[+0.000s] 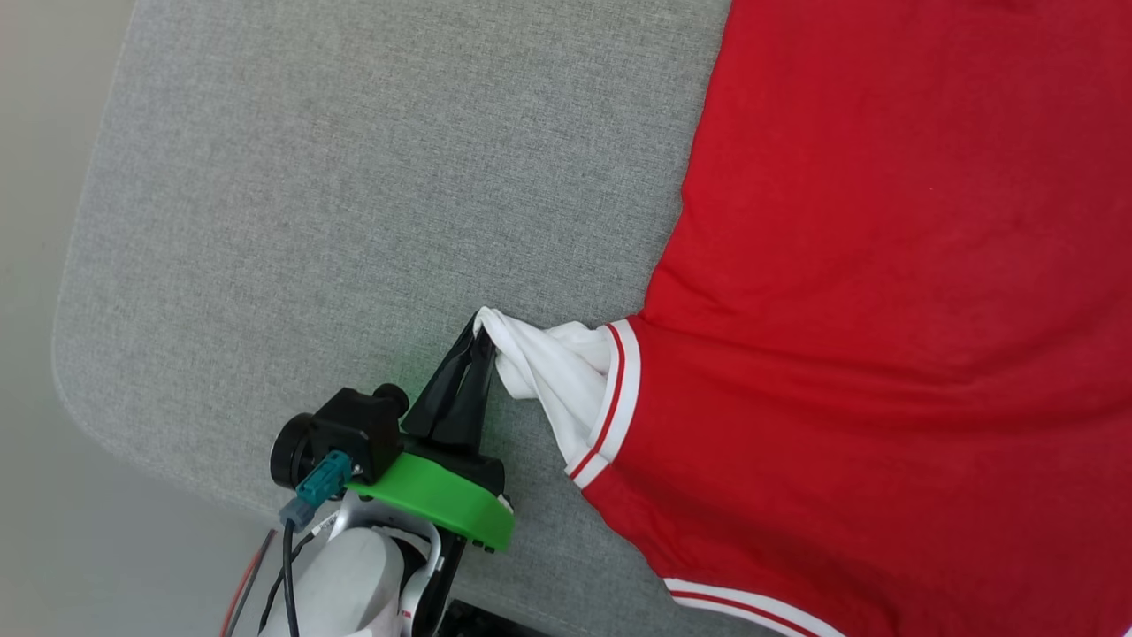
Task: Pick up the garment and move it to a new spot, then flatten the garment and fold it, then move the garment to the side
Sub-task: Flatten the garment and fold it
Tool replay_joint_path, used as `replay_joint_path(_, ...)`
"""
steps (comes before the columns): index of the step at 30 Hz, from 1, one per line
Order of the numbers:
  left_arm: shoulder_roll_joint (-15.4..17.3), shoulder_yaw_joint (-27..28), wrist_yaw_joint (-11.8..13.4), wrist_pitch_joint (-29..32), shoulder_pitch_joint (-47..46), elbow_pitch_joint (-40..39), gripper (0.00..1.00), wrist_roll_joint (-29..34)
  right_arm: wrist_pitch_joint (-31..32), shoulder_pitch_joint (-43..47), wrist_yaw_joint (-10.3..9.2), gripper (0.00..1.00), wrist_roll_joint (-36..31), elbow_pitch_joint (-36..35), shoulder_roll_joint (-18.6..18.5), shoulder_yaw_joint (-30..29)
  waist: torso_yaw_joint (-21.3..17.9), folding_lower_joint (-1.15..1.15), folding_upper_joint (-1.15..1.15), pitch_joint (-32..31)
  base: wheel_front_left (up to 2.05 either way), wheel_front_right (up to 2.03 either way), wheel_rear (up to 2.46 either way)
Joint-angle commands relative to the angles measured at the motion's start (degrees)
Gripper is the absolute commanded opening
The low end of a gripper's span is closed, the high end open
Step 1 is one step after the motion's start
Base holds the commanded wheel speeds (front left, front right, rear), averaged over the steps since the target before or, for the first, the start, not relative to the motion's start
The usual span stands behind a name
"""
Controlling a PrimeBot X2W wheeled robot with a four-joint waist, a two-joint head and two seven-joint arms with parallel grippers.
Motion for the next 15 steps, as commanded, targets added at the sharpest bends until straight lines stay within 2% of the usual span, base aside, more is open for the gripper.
replay_joint_path(1,-0.47,0.63,-0.5,-0.34,-0.88,0.46,0.0,0.84,0.95,4.81,0.01,0.31,0.51,2.01,1.12,1.77,-0.2,0.0,0.0,-0.25,0.0,0.0,0.0)
replay_joint_path(2,-0.7,1.04,-0.84,-0.34,-0.78,0.77,0.0,1.09,0.54,4.92,0.01,0.0,0.71,1.7,0.94,1.7,-0.4,0.0,0.0,-0.56,0.0,0.0,0.0)
replay_joint_path(7,-1.35,3.08,-1.94,-0.34,0.35,2.13,0.0,2.03,-3.34,4.38,0.01,0.0,1.45,0.34,0.88,1.23,-1.69,0.0,0.0,-2.93,0.0,0.0,0.0)
replay_joint_path(15,-1.86,6.02,-3.29,-0.34,4.08,4.13,0.0,3.17,-15.13,7.88,0.01,0.0,5.42,-3.93,-1.15,2.94,-4.57,0.0,0.0,-11.11,0.0,0.0,0.0)
